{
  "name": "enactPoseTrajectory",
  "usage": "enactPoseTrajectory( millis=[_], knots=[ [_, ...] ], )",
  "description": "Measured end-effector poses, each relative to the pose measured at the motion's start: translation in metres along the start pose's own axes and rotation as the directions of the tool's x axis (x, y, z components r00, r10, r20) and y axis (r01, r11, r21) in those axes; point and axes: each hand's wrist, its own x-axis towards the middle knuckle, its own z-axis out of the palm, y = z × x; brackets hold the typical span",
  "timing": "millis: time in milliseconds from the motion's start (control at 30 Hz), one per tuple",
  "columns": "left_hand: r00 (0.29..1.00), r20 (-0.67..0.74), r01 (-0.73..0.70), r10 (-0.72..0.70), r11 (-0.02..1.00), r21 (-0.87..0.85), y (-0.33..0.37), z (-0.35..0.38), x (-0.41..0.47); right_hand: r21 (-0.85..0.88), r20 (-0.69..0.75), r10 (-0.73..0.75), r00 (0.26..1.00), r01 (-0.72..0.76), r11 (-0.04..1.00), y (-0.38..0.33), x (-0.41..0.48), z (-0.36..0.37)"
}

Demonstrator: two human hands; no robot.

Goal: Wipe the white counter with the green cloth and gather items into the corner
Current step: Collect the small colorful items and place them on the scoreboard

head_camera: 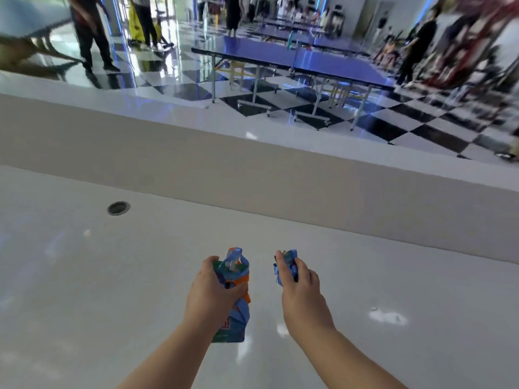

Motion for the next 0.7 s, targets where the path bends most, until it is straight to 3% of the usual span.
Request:
enactPoseTrajectory(
  millis=[133,300,700],
  knots=[
    [0.977,0.13,-0.172,0.171,0.985,0.001,0.073,0.053,-0.029,0.006,-0.097,0.129,0.987,-0.129,0.992,0.078,-0.036,-0.042],
    [0.908,0.23,-0.351,0.35,0.935,-0.038,0.162,0.137,-0.096,0.03,-0.238,0.324,0.916,-0.327,0.945,0.189,-0.109,-0.093],
    [0.713,0.487,-0.43,0.505,0.863,-0.266,0.294,0.359,-0.366,0.075,-0.425,0.605,0.673,-0.64,0.765,0.436,-0.379,-0.186]
  ],
)
